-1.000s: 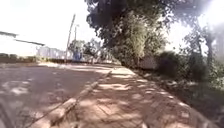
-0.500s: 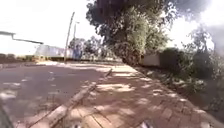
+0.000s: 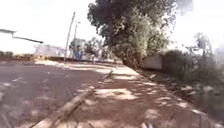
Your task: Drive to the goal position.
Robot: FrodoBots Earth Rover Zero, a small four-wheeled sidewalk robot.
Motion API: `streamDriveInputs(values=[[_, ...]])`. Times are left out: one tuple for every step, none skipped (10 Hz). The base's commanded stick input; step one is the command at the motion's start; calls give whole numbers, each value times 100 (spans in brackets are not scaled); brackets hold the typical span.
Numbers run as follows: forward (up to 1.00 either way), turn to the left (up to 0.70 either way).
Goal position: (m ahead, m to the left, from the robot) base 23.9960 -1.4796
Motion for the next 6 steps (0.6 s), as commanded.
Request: streamDriveInputs(values=[[85, -8], [85, -3], [85, 0], [85, 0], [85, 0], [85, 0]])
